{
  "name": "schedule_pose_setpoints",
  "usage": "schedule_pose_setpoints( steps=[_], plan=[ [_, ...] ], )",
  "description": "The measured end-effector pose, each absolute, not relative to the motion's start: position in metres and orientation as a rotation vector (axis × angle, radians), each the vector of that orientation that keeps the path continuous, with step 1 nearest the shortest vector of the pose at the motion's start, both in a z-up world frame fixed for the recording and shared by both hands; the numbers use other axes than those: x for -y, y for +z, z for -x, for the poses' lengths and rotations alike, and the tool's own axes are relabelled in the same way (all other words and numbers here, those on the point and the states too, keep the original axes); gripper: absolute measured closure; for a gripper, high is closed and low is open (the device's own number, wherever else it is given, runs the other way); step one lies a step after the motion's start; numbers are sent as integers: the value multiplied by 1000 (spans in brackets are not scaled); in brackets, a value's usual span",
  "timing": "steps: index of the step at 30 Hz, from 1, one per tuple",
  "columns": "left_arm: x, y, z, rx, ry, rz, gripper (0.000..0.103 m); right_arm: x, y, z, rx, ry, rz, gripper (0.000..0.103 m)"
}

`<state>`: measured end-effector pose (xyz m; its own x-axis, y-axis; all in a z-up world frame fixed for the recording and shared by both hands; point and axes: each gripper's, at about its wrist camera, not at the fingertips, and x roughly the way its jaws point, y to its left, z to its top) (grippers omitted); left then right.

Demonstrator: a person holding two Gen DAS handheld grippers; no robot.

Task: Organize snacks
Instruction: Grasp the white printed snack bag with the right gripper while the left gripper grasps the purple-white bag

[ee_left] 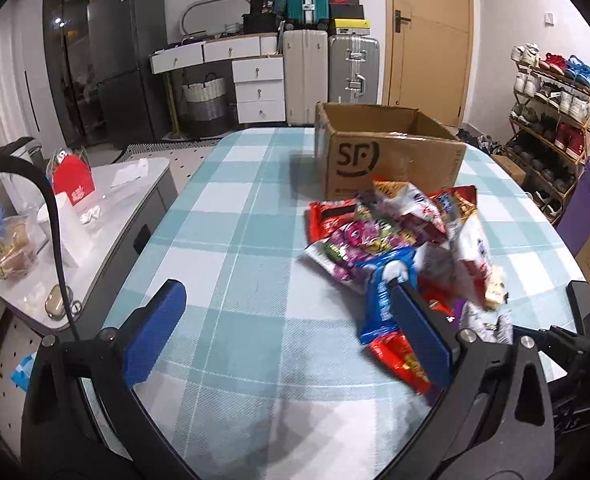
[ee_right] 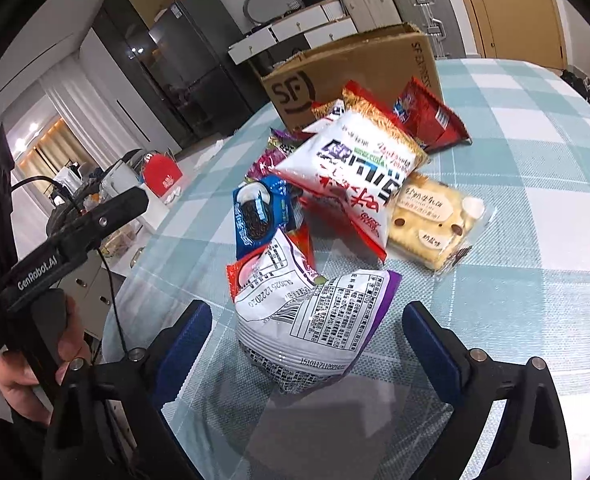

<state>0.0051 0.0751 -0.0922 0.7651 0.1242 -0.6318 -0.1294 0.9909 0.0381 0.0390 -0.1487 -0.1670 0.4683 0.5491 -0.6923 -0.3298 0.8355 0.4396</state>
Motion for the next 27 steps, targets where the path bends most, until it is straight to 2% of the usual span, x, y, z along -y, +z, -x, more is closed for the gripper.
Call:
schedule_pose_setpoints(
  steps=[2,5,7,10,15,27],
  plan=[
    [-82,-96,-5,-695,161,16,1,145,-169,-41,-949,551,-257,8],
    [-87,-100,-5,-708,159,31,1,140,-171,-44,-963,556,-242,17],
    [-87,-102,-6,-711,158,28,1,137,-174,-47,-978,558,-248,27],
    [-86,-102,-4,-712,150,20,1,136,-176,-49,-977,584,-265,48],
    [-81,-104,-2,-722,138,12,1,137,-168,-41,-930,581,-237,53],
    [-72,-106,1,-730,114,0,1,152,-168,-39,-934,590,-296,53]
  ],
)
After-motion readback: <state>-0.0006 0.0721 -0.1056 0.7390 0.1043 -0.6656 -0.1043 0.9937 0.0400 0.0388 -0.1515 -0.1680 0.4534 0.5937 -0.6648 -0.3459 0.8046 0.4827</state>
